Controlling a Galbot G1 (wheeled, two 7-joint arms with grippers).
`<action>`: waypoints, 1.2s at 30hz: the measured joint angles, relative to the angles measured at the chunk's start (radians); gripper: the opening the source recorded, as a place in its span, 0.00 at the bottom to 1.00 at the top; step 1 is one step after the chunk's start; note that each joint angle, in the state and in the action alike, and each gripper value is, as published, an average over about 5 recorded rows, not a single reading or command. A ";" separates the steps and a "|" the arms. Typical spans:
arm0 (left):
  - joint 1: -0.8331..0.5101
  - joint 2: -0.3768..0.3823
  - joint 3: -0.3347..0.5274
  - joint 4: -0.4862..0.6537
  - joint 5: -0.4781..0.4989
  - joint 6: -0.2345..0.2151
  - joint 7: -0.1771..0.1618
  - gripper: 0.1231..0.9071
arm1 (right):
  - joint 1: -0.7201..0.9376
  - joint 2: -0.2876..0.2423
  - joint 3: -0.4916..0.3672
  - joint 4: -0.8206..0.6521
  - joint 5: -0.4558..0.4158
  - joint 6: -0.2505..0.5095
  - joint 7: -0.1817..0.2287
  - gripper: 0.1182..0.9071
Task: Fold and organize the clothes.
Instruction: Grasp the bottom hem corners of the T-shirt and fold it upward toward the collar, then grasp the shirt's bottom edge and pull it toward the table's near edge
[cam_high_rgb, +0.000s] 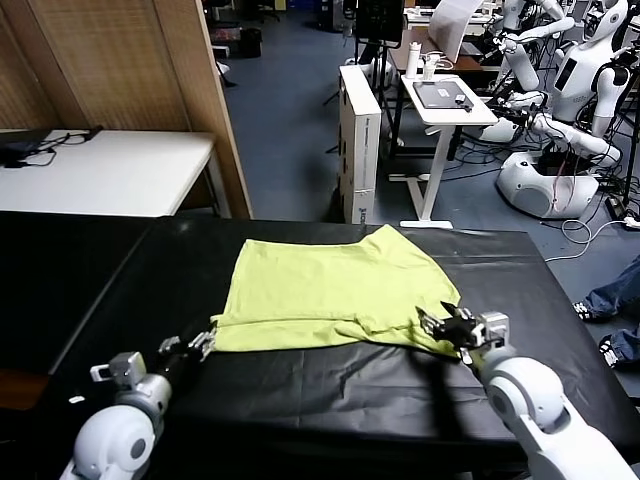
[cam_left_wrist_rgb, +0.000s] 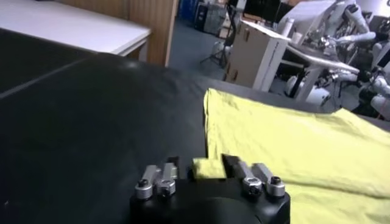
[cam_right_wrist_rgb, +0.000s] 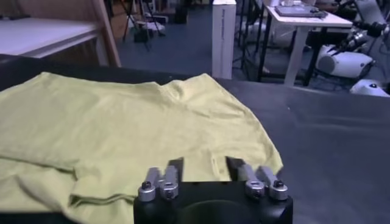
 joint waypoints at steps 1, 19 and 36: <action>0.011 -0.004 -0.002 -0.007 0.003 0.000 0.001 0.96 | -0.018 -0.007 0.013 0.005 0.000 0.003 0.000 1.00; 0.071 -0.061 0.030 -0.020 0.053 -0.011 0.023 1.00 | -0.120 -0.035 0.034 0.022 -0.032 0.005 -0.019 0.81; 0.063 -0.067 0.046 0.006 0.075 -0.023 0.028 0.93 | -0.152 -0.037 0.020 0.032 -0.059 0.006 -0.034 0.21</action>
